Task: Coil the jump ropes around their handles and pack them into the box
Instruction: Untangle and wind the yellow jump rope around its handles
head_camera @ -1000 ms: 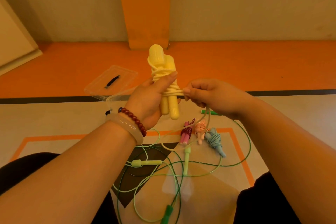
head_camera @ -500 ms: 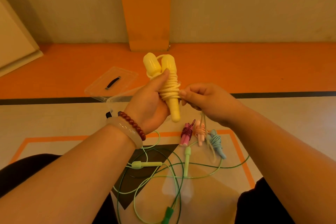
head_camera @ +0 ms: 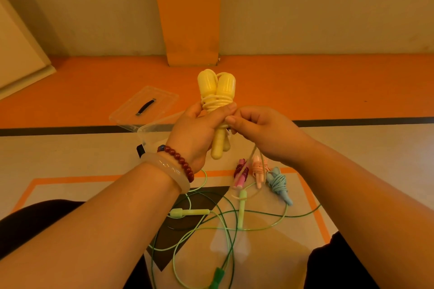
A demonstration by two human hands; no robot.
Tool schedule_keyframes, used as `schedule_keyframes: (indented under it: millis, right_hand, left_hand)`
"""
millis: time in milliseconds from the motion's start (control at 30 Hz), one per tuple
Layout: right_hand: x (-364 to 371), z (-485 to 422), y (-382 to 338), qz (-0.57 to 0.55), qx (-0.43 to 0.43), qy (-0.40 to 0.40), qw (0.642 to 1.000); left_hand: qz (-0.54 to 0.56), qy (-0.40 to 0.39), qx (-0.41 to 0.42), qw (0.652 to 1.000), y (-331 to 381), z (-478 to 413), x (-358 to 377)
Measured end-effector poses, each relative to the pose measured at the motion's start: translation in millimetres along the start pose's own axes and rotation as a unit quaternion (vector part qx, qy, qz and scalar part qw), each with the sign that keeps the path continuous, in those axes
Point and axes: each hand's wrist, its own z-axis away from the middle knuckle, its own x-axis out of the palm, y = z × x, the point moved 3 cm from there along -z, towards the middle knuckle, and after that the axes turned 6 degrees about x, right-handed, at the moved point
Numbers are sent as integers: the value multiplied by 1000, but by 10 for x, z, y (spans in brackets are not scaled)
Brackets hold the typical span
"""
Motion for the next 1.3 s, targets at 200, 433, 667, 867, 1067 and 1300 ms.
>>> schedule_keyframes:
  millis: [200, 433, 667, 867, 1067, 1300]
  right_hand:
    - [24, 6, -19, 23, -22, -12, 999]
    - [114, 28, -51, 104, -37, -56, 992]
    - [-101, 5, -18, 153, -1, -54, 987]
    - [-218, 18, 3, 97, 42, -36, 994]
    - [-259, 21, -3, 93, 47, -19, 994]
    - [-305, 5, 7, 61, 57, 7, 996]
  left_hand:
    - [-34, -4, 19, 999, -33, 6, -10]
    - [-118, -15, 14, 993, -51, 48, 43]
    - [-93, 30, 37, 995, 61, -8, -30]
    - [-16, -28, 8, 999, 104, 33, 39]
    - [70, -30, -7, 997, 94, 32, 22]
    - [100, -76, -39, 991, 110, 36, 11]
